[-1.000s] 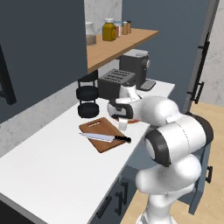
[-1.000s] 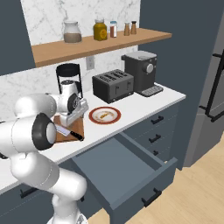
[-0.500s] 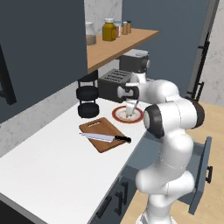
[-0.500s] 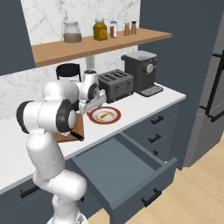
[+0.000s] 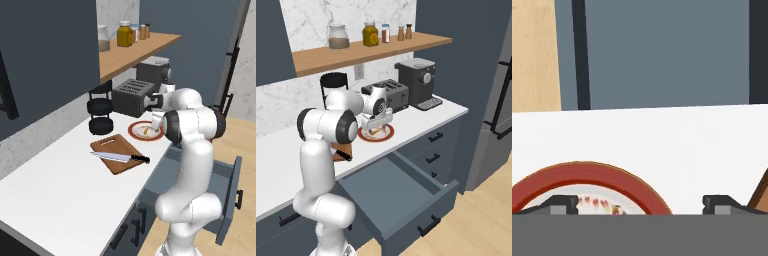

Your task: Pick up the knife from the drawer and place it on the cutting board. Then place the meat from the plate to the cutting board.

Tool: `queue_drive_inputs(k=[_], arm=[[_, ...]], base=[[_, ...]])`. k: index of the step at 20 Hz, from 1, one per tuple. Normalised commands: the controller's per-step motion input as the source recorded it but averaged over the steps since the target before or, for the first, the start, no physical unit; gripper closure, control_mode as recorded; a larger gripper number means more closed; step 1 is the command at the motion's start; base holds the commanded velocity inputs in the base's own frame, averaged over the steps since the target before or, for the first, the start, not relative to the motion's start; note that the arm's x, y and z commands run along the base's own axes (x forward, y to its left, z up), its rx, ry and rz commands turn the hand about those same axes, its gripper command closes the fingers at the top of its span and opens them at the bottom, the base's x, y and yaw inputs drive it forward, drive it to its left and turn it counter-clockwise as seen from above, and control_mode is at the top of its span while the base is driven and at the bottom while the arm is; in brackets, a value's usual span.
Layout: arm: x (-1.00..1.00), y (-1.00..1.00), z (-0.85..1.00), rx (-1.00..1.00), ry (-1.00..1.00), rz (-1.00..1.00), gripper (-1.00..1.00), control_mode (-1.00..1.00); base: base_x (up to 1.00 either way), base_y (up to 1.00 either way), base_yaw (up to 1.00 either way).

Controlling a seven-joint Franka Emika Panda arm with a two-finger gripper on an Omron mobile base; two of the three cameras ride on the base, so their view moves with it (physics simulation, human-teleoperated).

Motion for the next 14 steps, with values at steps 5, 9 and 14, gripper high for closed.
queue_drive_inputs(k=[5, 9, 14], arm=[[0.34, 0.16, -0.2, 0.0, 0.0, 0.35, -1.0, -1.0], [0.44, 0.0, 0.0, -0.01, -0.05, 0.56, -1.0, -1.0], [0.56, 0.0, -0.05, -0.09, -0.04, 0.57, -1.0, -1.0]], base=[[0.0, 0.0, 0.0], [0.0, 0.0, 0.0], [0.0, 0.0, 0.0]])
